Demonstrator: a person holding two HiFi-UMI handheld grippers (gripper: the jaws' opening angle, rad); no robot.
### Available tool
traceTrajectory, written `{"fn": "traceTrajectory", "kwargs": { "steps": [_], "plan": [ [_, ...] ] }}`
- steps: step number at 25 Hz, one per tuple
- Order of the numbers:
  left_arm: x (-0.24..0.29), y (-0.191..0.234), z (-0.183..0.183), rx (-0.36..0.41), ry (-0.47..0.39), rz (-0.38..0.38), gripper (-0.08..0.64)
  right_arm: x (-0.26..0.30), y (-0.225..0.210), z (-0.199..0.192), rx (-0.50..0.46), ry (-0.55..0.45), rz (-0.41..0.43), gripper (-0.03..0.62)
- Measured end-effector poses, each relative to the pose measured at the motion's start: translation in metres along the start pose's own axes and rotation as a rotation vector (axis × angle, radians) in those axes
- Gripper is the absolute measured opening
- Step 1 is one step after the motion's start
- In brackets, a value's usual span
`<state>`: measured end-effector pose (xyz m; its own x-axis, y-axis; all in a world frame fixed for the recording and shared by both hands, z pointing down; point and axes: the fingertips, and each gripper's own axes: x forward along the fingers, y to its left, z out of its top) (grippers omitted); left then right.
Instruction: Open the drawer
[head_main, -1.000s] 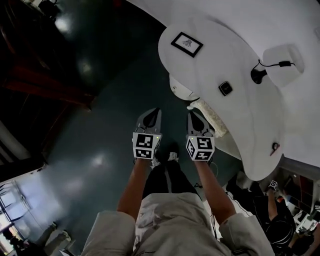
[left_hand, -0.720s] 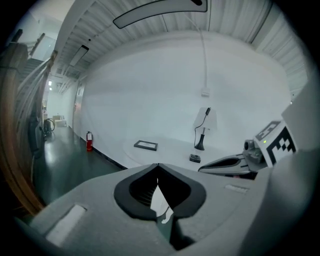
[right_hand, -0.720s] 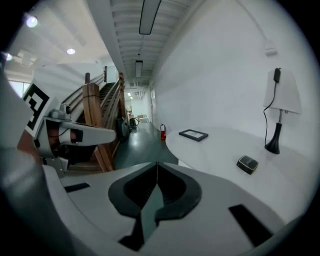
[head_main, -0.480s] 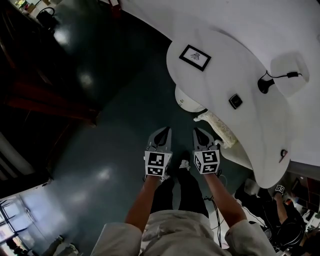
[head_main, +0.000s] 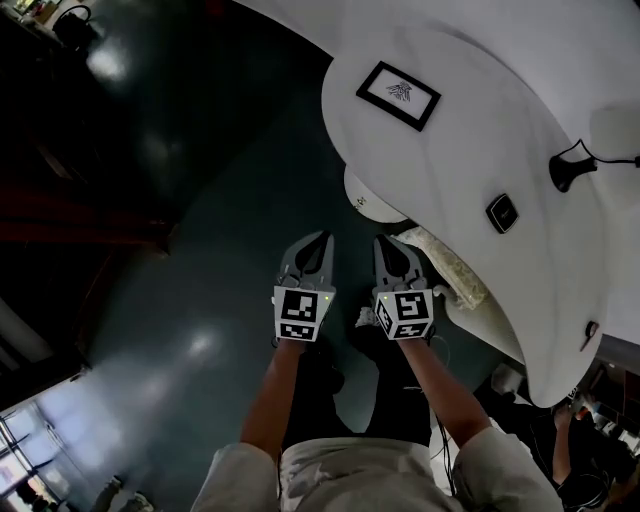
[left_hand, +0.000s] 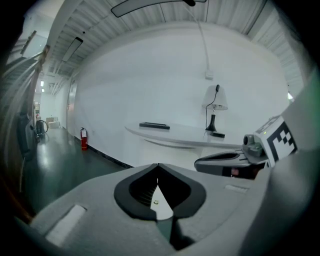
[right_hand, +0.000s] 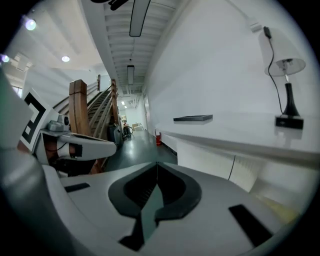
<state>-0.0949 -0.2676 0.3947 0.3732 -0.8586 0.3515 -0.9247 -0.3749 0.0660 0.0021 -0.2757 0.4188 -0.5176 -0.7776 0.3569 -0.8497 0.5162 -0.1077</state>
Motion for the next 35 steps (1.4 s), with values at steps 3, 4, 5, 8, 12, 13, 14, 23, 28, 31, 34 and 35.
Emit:
{"fn": "traceTrajectory", "kwargs": {
  "steps": [3, 4, 5, 8, 12, 13, 14, 23, 28, 31, 34, 35],
  "plan": [
    [0.034, 0.007, -0.034, 0.011, -0.021, -0.017, 0.011, 0.031, -0.017, -0.030, -0.015, -0.036, 0.004, 0.015],
    [0.046, 0.008, -0.047, 0.005, -0.030, -0.020, 0.011, 0.041, -0.025, -0.041, -0.033, -0.044, 0.001, 0.015],
    [0.059, 0.009, -0.061, 0.000, -0.039, -0.027, 0.011, 0.051, -0.032, -0.053, -0.053, -0.049, -0.007, 0.015],
    [0.096, 0.008, -0.103, 0.022, -0.062, -0.064, 0.011, 0.078, -0.052, -0.095, -0.105, -0.048, -0.056, 0.015],
    [0.143, 0.011, -0.145, 0.078, -0.104, -0.090, 0.011, 0.111, -0.060, -0.137, -0.081, -0.098, -0.068, 0.015],
    [0.152, 0.011, -0.154, 0.093, -0.109, -0.096, 0.011, 0.117, -0.058, -0.143, -0.077, -0.118, -0.059, 0.015],
    [0.159, 0.013, -0.163, 0.107, -0.107, -0.101, 0.011, 0.122, -0.055, -0.150, -0.071, -0.140, -0.046, 0.015],
    [0.212, 0.016, -0.159, 0.207, -0.203, -0.171, 0.009, 0.146, -0.081, -0.220, -0.082, -0.173, -0.078, 0.015],
    [0.214, -0.003, -0.138, 0.196, -0.191, -0.209, 0.011, 0.145, -0.120, -0.237, -0.061, -0.117, -0.172, 0.015],
    [0.219, -0.005, -0.129, 0.207, -0.173, -0.215, 0.011, 0.153, -0.138, -0.236, 0.036, -0.133, -0.211, 0.014],
    [0.217, -0.006, -0.127, 0.202, -0.167, -0.213, 0.011, 0.154, -0.142, -0.236, 0.092, -0.137, -0.198, 0.014],
    [0.215, -0.007, -0.125, 0.214, -0.165, -0.215, 0.011, 0.154, -0.142, -0.237, 0.110, -0.137, -0.197, 0.014]
  ]
}}
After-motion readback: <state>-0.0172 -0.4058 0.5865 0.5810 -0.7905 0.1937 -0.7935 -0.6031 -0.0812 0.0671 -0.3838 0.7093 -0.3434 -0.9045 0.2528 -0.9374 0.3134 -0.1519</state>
